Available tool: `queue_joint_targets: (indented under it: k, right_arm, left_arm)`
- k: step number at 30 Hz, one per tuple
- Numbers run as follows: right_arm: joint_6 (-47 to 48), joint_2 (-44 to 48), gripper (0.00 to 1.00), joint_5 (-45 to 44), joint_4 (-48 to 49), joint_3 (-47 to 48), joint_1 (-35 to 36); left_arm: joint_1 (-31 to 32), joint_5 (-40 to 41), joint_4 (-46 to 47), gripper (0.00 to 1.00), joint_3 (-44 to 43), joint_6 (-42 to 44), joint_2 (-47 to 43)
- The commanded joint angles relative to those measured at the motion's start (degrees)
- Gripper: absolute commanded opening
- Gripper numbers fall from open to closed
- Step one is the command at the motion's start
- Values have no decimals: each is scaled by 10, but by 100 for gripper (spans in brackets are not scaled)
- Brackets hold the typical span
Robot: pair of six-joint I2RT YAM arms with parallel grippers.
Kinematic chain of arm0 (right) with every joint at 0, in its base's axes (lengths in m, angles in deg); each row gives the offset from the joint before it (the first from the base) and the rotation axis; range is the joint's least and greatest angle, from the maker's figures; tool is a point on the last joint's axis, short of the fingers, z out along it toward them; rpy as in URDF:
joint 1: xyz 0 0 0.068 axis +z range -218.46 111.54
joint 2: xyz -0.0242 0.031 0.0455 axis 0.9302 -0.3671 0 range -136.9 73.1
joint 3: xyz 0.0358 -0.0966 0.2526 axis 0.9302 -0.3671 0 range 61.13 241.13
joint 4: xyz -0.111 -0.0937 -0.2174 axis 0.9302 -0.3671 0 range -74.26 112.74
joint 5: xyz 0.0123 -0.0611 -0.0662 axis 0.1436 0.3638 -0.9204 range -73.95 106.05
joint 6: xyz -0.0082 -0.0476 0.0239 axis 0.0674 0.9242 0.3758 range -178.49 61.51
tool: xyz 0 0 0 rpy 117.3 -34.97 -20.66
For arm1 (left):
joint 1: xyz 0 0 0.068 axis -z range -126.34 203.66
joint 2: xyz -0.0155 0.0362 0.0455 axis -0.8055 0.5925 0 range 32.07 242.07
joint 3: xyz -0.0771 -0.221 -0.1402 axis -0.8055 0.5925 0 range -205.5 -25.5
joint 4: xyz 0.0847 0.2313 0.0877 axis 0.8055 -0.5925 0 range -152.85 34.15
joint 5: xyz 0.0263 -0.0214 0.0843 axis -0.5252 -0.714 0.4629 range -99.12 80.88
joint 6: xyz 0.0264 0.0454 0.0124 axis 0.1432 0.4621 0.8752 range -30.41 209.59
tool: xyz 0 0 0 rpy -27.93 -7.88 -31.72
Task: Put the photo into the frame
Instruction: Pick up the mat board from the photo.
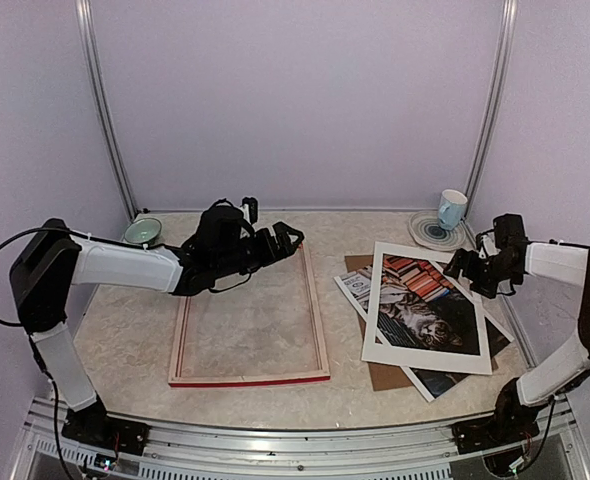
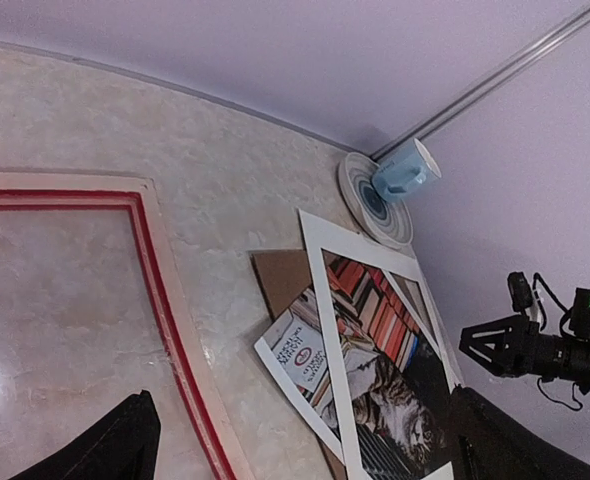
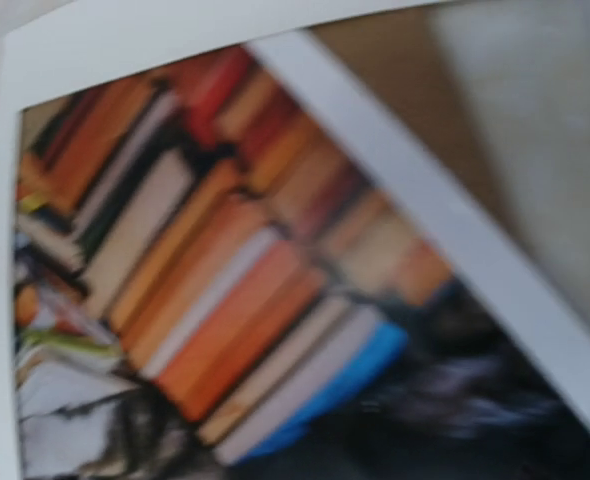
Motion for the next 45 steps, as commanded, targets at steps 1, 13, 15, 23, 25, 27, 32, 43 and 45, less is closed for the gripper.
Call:
queue_joint_targets:
  k: [1,13,15,23,25,27,32,43,45]
  right_arm:
    - [-6,31,94,-42,22,-27,-28]
    - [-43,27,94,-37,79,-78,-107]
    - [-56,18,94,-24,97,-84,-114]
    - [-92,-62,93,1,161,-90,-117]
    - [-94,-74,92,3,177,-91,-118]
    - [-94,-75,92,1,188,-96,-117]
    - [-79,-79,92,-3,189,-98,-118]
    - [-75,-133,91,80,275,-129,-132]
    - [-74,-137,91,90,278,-130,-133]
  left_arm:
    - [27,-83,15,99,-43,20,54]
    - [99,-168,-11,99,-193,35,199]
    - [103,-171,-17,99,-216,35,223]
    - [111,-193,-28,99,-288,27,292]
    - [113,-196,-26,99,-299,23,306]
    - [115,-201,-23,99,-308,18,318]
    - [118,-208,-29,99,-342,13,354]
    - [122,-185,-58,99,-383,-10,408]
    - [122,-195,-35,99,-368,-21,406]
